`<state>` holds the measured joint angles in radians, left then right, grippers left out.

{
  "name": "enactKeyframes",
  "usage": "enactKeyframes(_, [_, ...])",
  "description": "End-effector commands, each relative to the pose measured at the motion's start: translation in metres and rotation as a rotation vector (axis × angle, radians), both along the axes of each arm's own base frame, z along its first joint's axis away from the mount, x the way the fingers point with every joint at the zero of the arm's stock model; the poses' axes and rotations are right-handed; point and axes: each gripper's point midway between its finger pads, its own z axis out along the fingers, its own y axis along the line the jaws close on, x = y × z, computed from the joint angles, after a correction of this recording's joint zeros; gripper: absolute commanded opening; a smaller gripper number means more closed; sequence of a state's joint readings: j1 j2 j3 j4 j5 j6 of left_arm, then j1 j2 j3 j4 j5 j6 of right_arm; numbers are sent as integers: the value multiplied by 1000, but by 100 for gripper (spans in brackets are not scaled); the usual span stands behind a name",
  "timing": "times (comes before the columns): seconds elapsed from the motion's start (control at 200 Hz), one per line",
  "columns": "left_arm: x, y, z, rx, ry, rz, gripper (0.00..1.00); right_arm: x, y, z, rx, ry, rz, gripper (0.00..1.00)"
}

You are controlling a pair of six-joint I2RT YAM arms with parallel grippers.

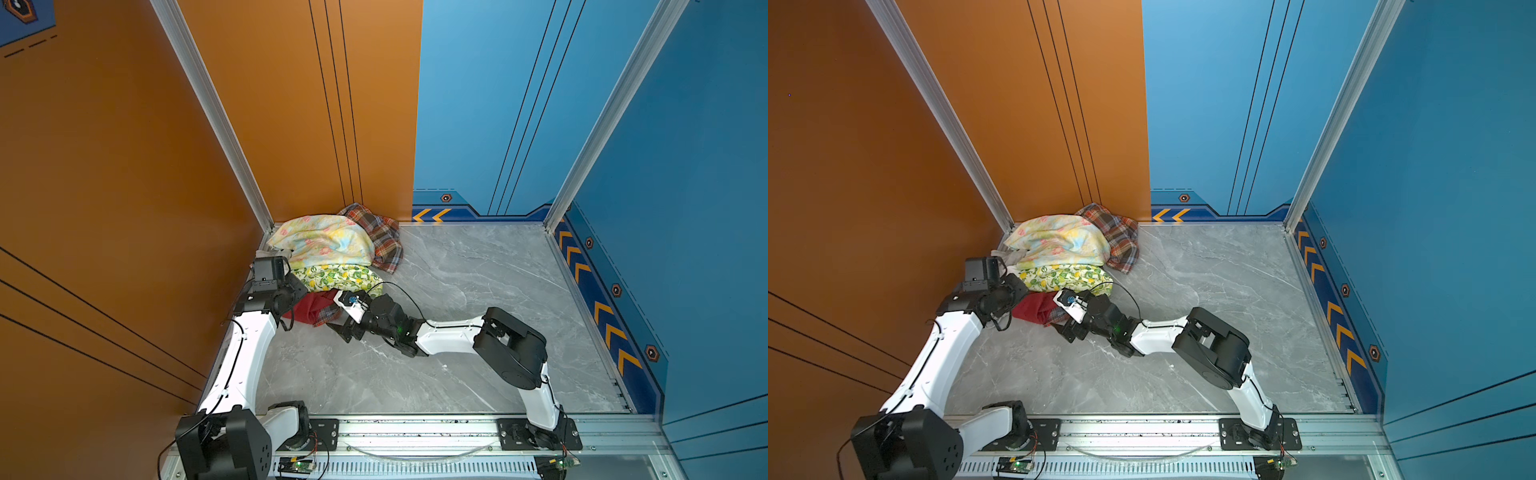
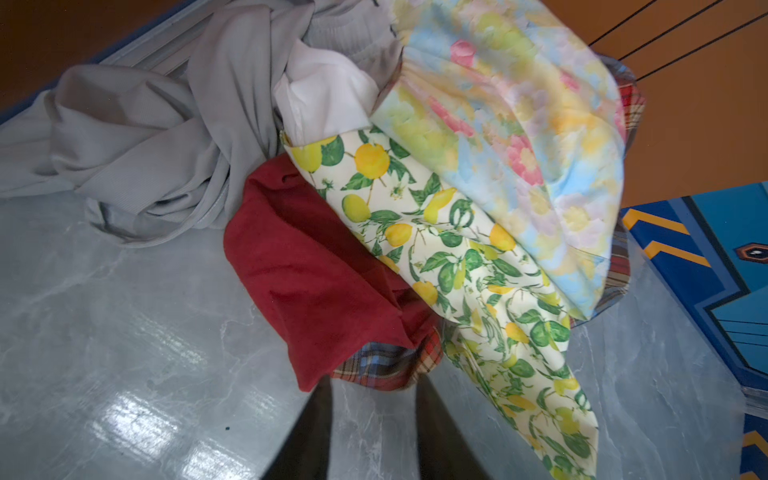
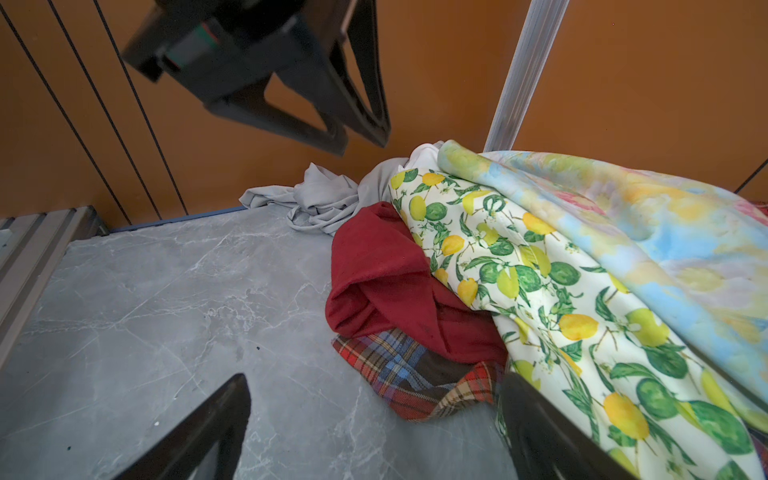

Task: Pick out a specific cloth from the pile
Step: 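Grasp and lift the red cloth with the left gripper while the right approaches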

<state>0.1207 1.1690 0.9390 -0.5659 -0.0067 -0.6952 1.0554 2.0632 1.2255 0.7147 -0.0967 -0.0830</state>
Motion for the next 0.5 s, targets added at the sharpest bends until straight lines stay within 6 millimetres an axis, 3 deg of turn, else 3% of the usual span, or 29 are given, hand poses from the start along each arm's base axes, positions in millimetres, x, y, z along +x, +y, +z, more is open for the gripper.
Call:
enactKeyframes(0.0, [-12, -2, -32, -2, 101, -15, 57, 6, -15, 8, 53, 0, -59, 95])
enactKeyframes(0.15, [-18, -3, -69, -14, 197, -3, 77, 6, -32, 8, 76, 11, -81, 95])
enactKeyframes(0.28, [-14, -5, -84, -20, 198, 8, 85, 4, -39, 5, 75, 13, -83, 95])
enactKeyframes(0.315, [-10, -5, -87, -23, 186, 12, 92, 3, -41, 4, 76, 13, -83, 96])
enactKeyframes(0.496, [5, -5, -100, -9, 178, 24, 91, 3, -46, 6, 83, 10, -91, 95])
